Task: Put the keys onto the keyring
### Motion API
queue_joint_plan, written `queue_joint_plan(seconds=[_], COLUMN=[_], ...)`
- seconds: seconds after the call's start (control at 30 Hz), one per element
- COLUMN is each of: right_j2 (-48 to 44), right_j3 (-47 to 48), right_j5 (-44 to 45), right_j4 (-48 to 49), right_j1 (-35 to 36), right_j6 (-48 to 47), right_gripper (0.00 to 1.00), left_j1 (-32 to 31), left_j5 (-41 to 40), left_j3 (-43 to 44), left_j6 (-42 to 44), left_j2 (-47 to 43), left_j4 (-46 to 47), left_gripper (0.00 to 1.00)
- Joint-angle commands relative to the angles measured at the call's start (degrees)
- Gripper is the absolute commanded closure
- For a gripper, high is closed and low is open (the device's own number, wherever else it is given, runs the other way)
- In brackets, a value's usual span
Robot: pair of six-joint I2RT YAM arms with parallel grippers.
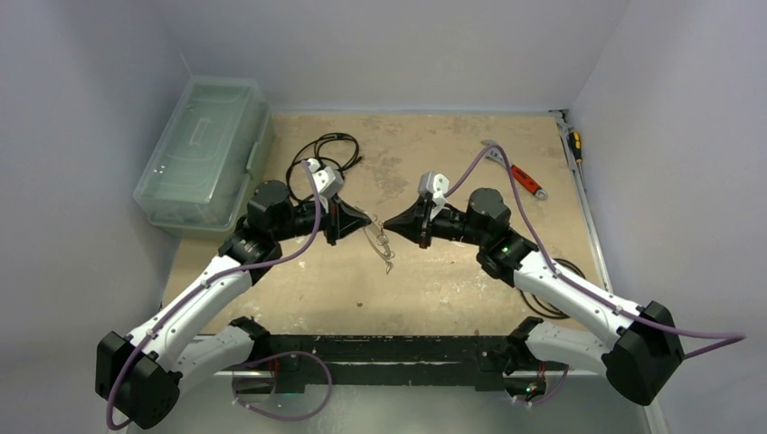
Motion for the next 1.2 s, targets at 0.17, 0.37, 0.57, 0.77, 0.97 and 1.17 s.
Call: queue_joint_plan(seconds=[0.17,0.37,0.57,0.77,0.97,1.17], right_j2=[2.6,3.6,3.9,4.2,4.6,5.2], right_j3=[4.3,4.8,5.0,5.3,5.6,6.0], right_j5=[0.6,1.3,1.7,2.2,2.5,3.1], right_j4=[3.9,4.5,4.8,4.6,4.6,3.9], right_j1=[1.3,1.4,1.5,1.6,1.7,1.9], right_j6=[1.9,2.0,2.2,2.2,2.4,2.3], right_gripper=[1.00,1.00,1.00,1.00,1.00,1.00], left_j1=[0.3,0.3,0.3,0.3,0.3,0.3], left_j5=[2.8,2.6,2.6,3.2,3.8,3.9], left_j3=[2.8,2.3,2.0,2.3,2.6,2.5], left_j6=[1.9,2.5,2.9,3.3,3.3,3.6], left_j2=[-0.1,-0.8,-1.5,-1.3,-0.8,-1.2], left_j4=[2.0,1.7,1.7,1.0,0.5,0.6], left_gripper=[1.00,1.00,1.00,1.00,1.00,1.00])
